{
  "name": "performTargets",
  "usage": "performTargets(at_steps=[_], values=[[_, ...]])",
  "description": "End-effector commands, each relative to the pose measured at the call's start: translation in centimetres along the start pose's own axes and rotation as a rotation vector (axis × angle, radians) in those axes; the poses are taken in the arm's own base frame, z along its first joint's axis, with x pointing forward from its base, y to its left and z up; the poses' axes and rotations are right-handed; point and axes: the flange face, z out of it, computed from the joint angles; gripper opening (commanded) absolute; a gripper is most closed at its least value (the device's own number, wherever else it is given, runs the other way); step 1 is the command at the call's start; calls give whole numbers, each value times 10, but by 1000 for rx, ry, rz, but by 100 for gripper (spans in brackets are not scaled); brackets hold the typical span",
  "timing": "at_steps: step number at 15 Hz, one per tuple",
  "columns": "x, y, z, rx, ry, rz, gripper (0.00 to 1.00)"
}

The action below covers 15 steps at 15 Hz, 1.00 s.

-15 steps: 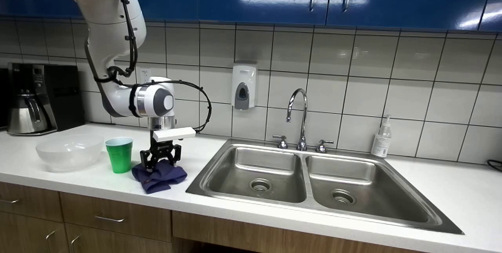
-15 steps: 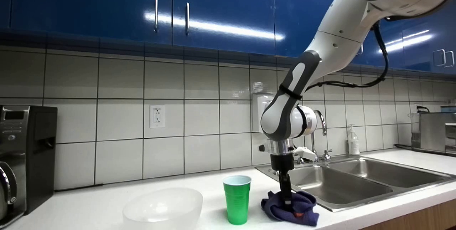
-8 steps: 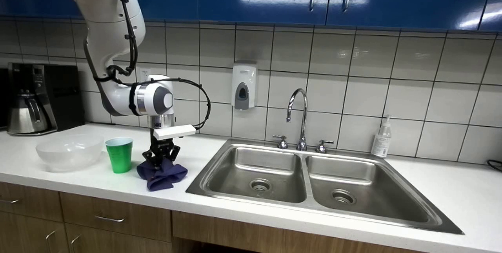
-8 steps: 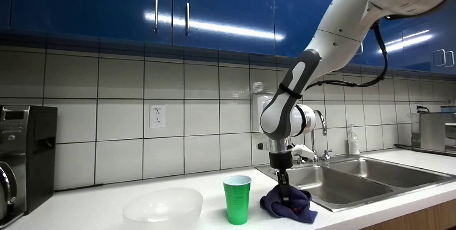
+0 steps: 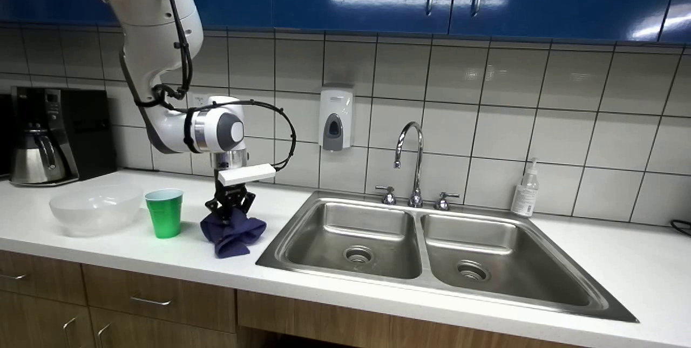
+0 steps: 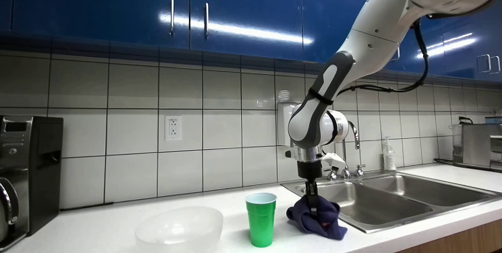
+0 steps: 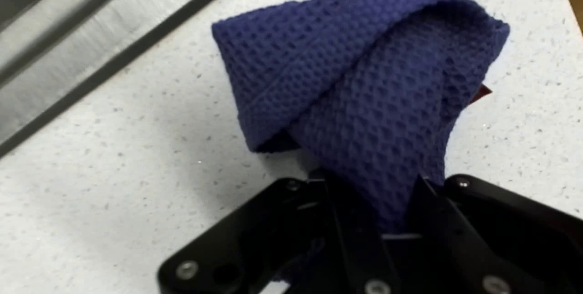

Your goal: Put the blue cloth in the bowl.

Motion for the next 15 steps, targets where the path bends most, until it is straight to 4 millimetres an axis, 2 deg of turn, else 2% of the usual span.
performTargets(at_steps=[1,8,15], values=[[-14,11,-31,-47,25,58,4],[-36,3,-59,-103,51,95,4],[-44,-13,-108,-101,49,45,4]])
